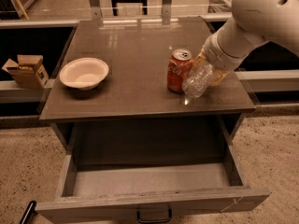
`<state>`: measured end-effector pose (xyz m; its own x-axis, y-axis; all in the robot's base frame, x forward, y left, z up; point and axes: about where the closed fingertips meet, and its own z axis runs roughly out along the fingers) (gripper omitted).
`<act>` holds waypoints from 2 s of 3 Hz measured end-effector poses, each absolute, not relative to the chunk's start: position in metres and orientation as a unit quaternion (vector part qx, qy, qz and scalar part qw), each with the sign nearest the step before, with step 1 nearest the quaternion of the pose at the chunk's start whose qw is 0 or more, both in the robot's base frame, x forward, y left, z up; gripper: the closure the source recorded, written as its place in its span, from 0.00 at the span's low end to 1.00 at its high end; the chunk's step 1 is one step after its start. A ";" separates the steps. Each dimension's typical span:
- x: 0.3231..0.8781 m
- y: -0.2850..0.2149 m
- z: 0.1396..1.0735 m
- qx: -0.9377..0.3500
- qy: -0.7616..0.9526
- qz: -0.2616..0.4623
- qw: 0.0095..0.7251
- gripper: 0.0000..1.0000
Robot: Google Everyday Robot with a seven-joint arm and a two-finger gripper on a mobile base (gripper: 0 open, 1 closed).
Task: Pick water bottle from top drawer and place on counter
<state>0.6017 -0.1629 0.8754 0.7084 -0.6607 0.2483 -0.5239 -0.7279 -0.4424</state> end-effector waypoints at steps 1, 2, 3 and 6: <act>0.617 -0.154 0.868 -0.922 0.304 -0.181 0.156 0.73; 0.624 -0.145 0.847 -0.936 0.287 -0.157 0.132 0.50; 0.625 -0.136 0.826 -0.944 0.278 -0.132 0.118 0.27; 0.630 -0.142 0.841 -0.935 0.303 -0.132 0.125 0.00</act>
Offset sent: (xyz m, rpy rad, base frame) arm 0.0307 0.0267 -0.0501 -0.1182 0.1652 0.1302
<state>0.6297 -0.1422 0.8408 0.7815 -0.5997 0.1718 -0.5335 -0.7853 -0.3142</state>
